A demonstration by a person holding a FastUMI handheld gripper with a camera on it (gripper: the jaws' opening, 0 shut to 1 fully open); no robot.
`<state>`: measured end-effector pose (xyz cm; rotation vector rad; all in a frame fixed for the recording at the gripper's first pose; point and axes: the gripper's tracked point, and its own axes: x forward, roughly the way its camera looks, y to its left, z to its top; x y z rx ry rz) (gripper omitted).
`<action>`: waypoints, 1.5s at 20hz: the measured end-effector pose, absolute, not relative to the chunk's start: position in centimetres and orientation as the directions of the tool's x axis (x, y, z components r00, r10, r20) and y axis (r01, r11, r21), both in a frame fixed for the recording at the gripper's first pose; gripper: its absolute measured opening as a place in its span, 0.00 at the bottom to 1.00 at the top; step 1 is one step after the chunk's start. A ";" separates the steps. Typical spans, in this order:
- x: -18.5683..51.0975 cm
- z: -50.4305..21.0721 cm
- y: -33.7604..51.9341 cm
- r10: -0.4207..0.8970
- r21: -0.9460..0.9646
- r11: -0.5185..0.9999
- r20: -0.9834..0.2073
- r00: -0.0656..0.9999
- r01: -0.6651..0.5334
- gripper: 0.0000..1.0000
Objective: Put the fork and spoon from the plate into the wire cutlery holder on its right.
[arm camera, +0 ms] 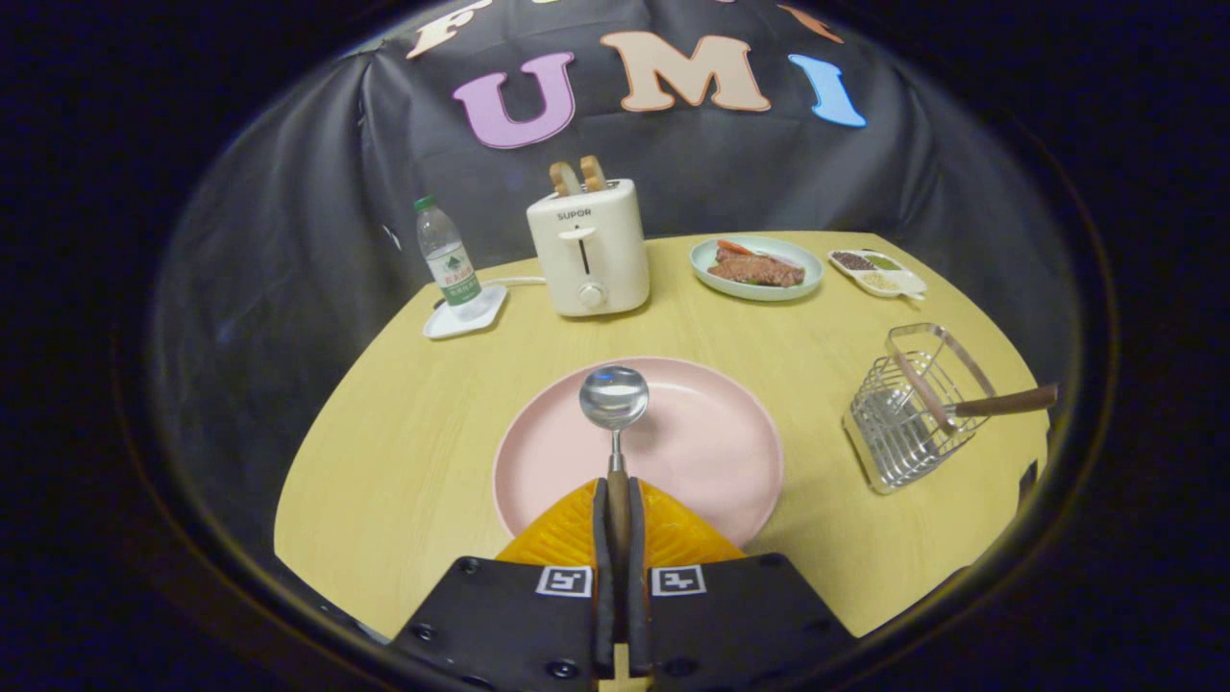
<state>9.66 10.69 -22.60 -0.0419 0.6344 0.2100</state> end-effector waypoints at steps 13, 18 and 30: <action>9.0 -9.9 -2.3 0.149 -0.065 0.962 -0.692 0.707 -0.266 0.08; 9.1 -9.5 -7.6 0.070 -0.138 0.947 -0.791 0.608 -0.289 0.08; 12.7 -14.2 -10.2 -0.008 -0.101 0.945 -0.957 0.289 -0.310 0.08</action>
